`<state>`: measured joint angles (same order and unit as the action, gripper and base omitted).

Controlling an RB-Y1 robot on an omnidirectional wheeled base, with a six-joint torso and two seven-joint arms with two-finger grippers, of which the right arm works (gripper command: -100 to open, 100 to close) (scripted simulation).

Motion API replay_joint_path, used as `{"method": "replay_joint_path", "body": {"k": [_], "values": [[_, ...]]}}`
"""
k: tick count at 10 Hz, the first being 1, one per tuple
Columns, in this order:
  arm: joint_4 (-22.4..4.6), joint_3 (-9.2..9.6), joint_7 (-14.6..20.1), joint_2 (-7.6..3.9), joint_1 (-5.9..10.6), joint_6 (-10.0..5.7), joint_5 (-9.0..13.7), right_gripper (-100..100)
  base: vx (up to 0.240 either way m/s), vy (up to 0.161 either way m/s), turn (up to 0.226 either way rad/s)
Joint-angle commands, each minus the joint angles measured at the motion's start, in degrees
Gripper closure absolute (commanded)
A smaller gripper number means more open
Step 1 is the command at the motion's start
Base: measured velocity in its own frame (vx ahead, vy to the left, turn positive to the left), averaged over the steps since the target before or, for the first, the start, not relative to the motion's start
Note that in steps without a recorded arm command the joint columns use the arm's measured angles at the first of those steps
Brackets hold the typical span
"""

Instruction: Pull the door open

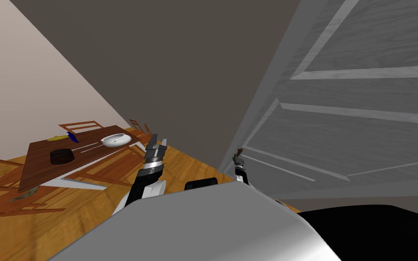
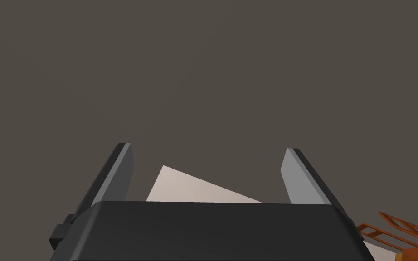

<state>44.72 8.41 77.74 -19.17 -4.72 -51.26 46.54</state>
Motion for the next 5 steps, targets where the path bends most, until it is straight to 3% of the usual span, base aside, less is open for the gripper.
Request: {"method": "replay_joint_path", "body": {"k": [1,5], "values": [[0.6,0.85,0.4,-0.19,-0.38,0.47,-0.3,100,-0.193,-0.003,0.06],[2.3,3.81,2.3,-1.54,-0.91,1.1,-1.8,100,-0.22,0.011,0.059]]}}
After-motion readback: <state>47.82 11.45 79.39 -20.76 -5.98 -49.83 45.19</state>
